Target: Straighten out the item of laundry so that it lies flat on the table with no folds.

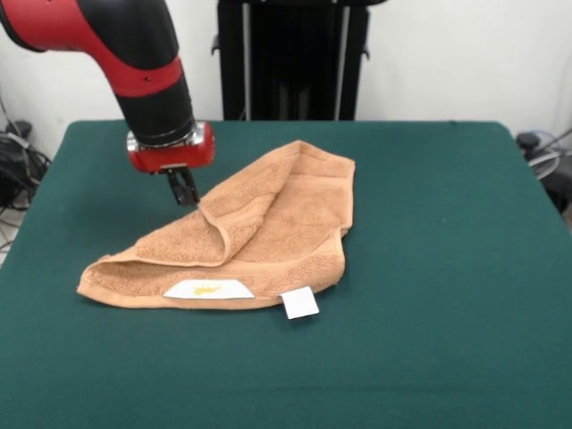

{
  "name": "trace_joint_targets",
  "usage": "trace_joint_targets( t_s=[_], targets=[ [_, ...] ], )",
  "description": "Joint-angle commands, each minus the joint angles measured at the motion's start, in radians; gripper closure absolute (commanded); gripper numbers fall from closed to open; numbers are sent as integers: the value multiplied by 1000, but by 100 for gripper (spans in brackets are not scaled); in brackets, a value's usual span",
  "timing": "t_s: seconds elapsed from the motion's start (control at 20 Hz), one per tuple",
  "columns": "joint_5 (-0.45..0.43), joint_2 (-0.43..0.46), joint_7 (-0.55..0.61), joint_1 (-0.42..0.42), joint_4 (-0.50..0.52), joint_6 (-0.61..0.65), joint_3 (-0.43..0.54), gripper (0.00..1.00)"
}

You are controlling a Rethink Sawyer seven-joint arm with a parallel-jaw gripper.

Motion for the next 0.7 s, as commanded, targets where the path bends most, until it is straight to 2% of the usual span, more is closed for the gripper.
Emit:
trace_joint_targets(
  t_s=[0.05, 0.7],
  targets=[
    [-63, 31, -23, 9, -33, -7, 81, 100],
    [-61, 16, -14, 14, -24, 1, 76, 100]
  ],
)
